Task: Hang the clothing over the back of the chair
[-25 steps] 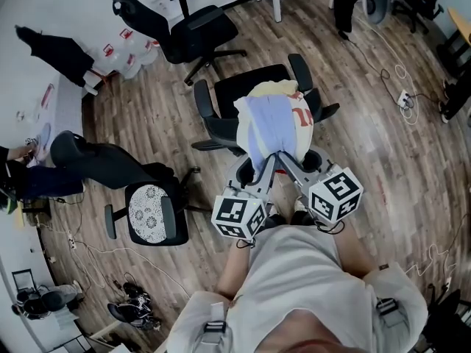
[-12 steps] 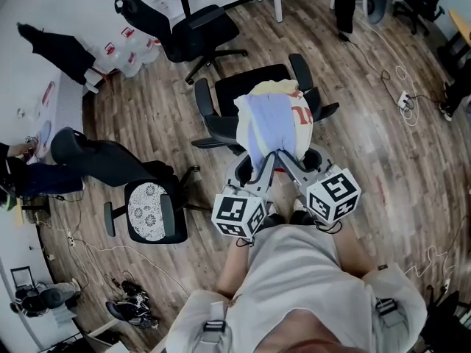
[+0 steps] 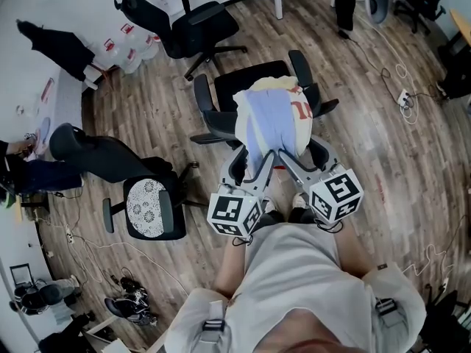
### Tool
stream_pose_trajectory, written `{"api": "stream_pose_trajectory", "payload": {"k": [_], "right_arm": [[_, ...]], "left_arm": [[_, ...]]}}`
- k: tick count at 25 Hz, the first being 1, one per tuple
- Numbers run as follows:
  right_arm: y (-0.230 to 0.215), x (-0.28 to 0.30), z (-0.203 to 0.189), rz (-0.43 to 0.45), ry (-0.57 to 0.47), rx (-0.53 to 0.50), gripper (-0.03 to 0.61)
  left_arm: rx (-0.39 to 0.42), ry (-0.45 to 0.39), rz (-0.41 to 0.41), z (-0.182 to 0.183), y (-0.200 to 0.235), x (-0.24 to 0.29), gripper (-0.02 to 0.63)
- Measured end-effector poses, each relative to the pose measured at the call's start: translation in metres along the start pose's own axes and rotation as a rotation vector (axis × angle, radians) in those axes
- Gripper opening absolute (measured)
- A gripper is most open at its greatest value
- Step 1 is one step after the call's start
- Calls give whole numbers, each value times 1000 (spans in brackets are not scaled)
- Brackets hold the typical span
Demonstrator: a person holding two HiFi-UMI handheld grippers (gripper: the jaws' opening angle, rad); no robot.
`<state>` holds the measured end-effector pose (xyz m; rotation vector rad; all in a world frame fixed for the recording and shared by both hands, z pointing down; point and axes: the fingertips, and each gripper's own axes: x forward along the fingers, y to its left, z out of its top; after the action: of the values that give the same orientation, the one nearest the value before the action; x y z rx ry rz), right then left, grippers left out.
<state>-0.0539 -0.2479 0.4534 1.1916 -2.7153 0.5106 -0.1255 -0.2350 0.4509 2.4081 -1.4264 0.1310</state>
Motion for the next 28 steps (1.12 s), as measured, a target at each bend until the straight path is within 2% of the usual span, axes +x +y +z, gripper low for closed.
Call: {"api": "stream_pose_trajectory", "payload": {"k": [16, 23, 28], "right_arm": [[-1, -23, 8, -34, -27, -31, 281], [0, -38, 16, -62, -50, -55, 279], [8, -44, 26, -61, -72, -81, 241]], "left_arm": [[12, -21, 40, 2, -1, -24, 247], [29, -57, 51, 16, -4, -36, 245], [56, -83, 39, 29, -13, -41, 230]]}}
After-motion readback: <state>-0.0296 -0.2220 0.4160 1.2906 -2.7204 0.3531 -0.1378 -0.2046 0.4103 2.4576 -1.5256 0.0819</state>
